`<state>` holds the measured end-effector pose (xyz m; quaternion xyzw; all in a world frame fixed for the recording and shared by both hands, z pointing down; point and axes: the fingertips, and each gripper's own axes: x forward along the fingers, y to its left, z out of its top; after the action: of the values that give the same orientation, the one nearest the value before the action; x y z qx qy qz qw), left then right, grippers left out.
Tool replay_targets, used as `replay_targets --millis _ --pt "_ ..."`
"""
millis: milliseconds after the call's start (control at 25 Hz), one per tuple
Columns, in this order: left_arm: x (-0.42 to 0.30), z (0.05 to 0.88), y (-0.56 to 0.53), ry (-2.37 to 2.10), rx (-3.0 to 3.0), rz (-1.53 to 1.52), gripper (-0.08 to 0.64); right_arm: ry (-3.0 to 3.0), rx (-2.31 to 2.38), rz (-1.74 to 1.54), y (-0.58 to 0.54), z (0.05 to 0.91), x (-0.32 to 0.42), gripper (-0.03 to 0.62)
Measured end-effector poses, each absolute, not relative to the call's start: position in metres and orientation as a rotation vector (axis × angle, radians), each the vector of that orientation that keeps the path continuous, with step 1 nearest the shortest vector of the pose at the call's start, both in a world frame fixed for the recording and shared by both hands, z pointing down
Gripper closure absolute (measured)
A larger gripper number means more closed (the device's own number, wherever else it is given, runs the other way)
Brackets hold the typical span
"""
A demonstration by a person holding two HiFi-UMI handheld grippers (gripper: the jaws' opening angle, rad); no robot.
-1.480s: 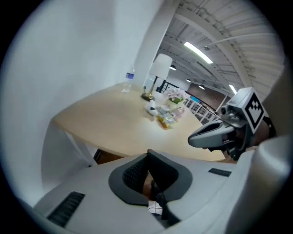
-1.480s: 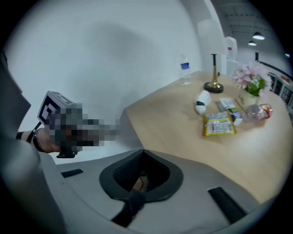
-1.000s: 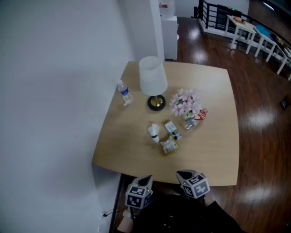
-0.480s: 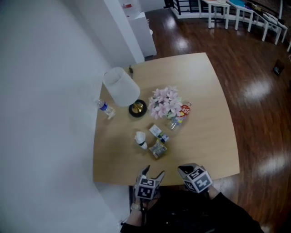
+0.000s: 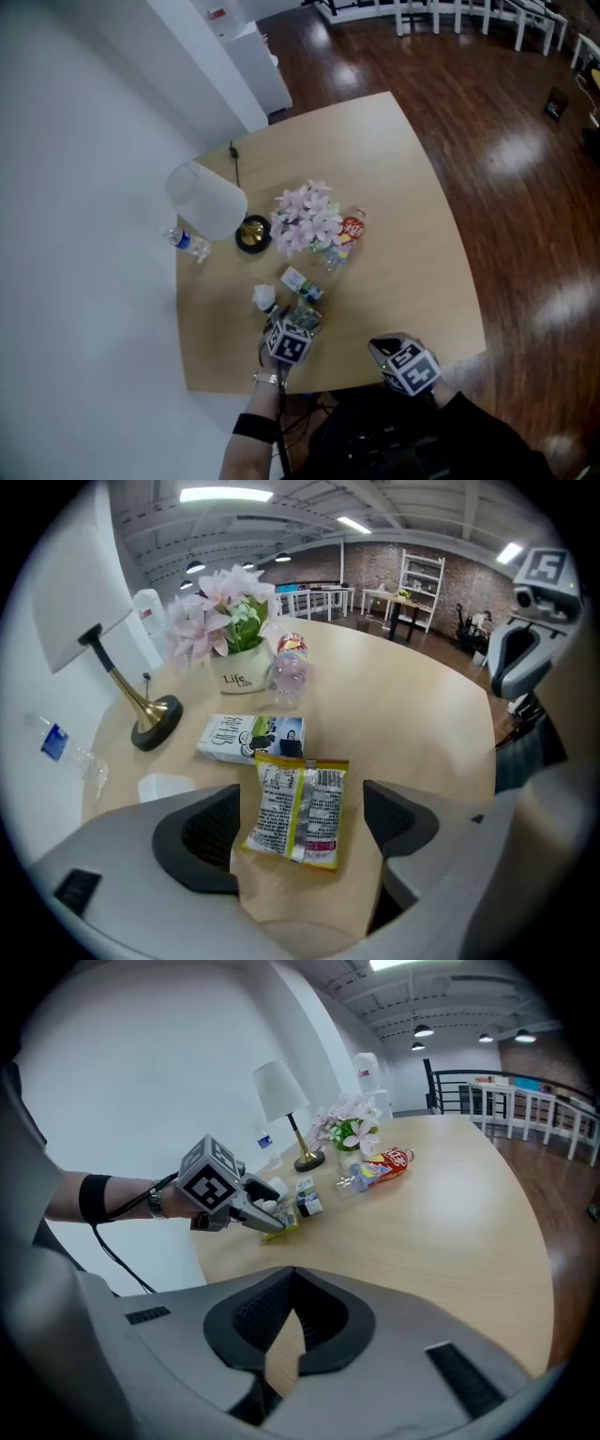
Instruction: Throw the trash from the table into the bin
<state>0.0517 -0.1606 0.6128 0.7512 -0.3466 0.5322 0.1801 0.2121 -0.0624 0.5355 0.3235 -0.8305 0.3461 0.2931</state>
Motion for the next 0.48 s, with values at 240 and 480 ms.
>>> replay_targets --millis 240,480 --pt "0.059 0.632 -0.161 -0.912 2.064 1.529 0.147 -2.201 0.896 0.943 -0.074 0.541 0.227 0.586" --pt "0.054 0.633 -0.166 -0.994 2.042 1.532 0.3 -2.201 0.898 0.958 -0.078 0.541 0.228 0.586"
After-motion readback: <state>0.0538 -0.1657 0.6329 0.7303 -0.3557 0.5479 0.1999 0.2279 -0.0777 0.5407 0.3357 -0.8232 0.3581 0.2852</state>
